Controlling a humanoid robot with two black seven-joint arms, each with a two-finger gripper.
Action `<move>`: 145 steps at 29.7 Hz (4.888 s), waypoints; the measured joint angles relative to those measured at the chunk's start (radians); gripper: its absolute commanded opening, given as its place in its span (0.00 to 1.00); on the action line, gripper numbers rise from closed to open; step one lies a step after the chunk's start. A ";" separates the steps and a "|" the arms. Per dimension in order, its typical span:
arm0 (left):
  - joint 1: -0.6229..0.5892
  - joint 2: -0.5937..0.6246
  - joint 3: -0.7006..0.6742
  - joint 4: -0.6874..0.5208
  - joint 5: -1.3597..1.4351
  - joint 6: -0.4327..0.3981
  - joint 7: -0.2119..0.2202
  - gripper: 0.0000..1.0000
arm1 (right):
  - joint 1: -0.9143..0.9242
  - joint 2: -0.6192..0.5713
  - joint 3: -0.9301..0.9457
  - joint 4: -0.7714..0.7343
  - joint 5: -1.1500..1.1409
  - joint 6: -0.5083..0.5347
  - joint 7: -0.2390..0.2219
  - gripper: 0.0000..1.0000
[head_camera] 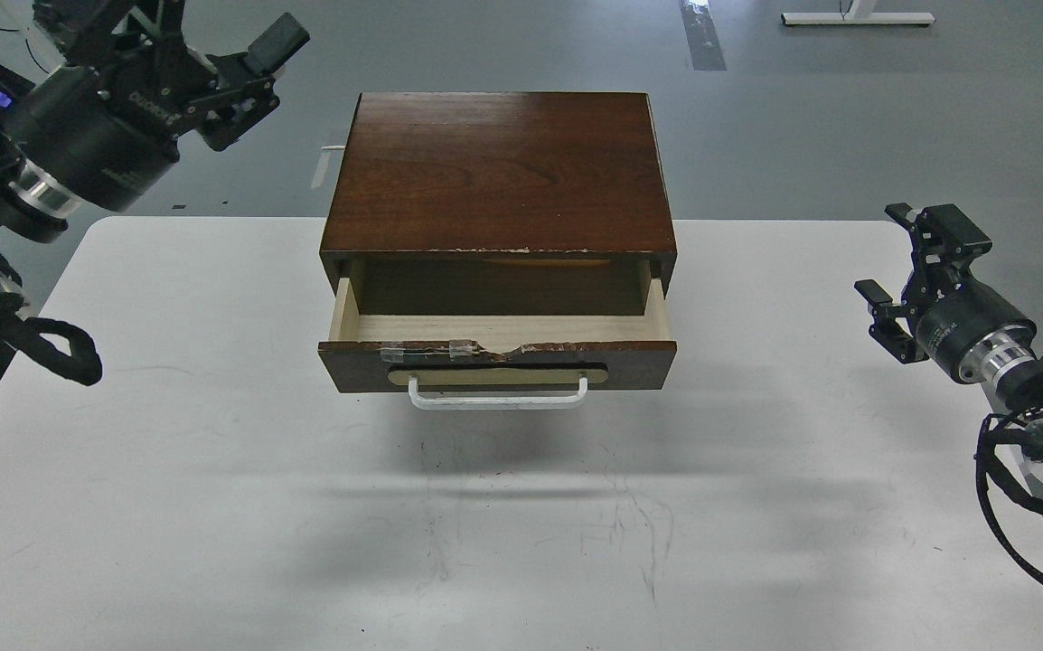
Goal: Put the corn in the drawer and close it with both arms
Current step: 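Swing the left gripper down in front of the drawer front, then push the drawer front with the left gripper into the cabinet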
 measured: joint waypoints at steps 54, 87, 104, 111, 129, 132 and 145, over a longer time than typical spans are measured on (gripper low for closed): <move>0.336 -0.086 0.374 0.164 0.233 0.032 0.000 0.00 | -0.061 0.017 -0.003 -0.027 -0.001 -0.001 0.000 1.00; 0.327 -0.081 0.350 0.202 0.170 0.041 -0.001 0.00 | -0.073 0.041 -0.002 -0.027 -0.001 -0.002 0.000 1.00; 0.296 -0.090 0.336 0.252 0.170 0.046 0.001 0.00 | -0.086 0.041 -0.002 -0.025 -0.001 -0.002 0.000 1.00; 0.271 -0.094 0.338 0.295 0.170 0.045 0.000 0.00 | -0.094 0.043 -0.002 -0.025 -0.001 -0.002 0.000 1.00; 0.217 -0.133 0.338 0.384 0.163 0.044 0.001 0.00 | -0.119 0.048 0.001 -0.024 -0.001 -0.002 0.000 1.00; 0.209 -0.134 0.339 0.394 0.154 0.043 0.001 0.00 | -0.122 0.048 0.002 -0.024 -0.001 -0.002 0.000 1.00; 0.180 -0.134 0.344 0.442 0.125 0.035 0.000 0.00 | -0.136 0.056 0.002 -0.024 -0.001 -0.003 0.000 1.00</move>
